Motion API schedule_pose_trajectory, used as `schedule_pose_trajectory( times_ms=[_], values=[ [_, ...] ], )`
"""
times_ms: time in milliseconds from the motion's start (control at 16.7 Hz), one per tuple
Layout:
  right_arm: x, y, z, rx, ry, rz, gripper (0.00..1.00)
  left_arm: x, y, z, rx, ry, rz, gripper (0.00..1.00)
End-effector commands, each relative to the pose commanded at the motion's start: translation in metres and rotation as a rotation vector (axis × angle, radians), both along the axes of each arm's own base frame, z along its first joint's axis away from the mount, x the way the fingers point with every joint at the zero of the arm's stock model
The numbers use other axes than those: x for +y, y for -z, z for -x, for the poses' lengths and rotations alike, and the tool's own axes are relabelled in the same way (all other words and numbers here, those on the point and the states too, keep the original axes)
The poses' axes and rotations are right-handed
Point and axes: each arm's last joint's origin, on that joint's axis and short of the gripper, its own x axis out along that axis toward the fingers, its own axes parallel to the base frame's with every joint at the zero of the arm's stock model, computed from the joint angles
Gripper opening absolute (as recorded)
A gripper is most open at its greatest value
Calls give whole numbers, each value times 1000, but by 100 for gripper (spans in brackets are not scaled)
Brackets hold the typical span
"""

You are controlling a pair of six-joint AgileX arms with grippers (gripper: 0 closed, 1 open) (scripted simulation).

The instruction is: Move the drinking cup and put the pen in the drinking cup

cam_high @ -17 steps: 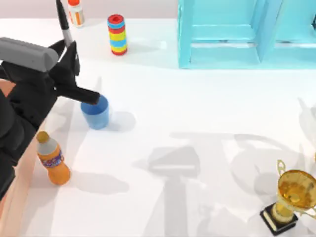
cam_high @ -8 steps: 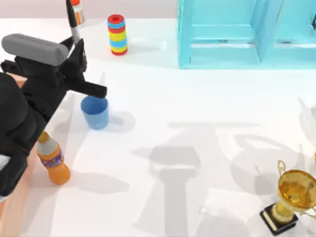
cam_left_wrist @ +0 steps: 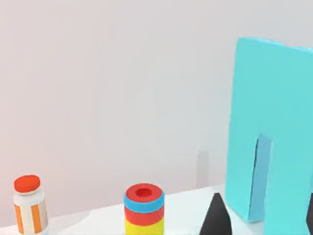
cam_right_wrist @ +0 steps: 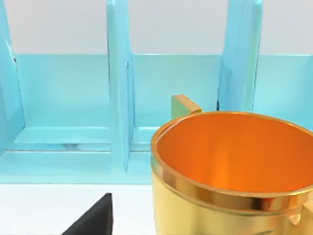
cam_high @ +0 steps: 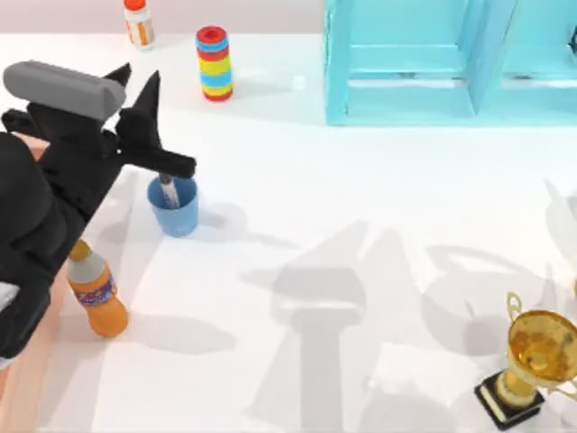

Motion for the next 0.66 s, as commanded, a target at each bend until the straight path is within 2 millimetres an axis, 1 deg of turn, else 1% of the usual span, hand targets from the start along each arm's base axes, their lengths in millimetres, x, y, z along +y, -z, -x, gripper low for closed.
schedule_pose_trajectory(
  times_ms=[300,360,660],
  values=[
    [0,0,0,0,0,0,100,0,0,0,0,0,0,98],
    [0,0,0,0,0,0,100,0,0,0,0,0,0,100],
    [0,0,0,0,0,0,100,0,0,0,0,0,0,100]
  ],
)
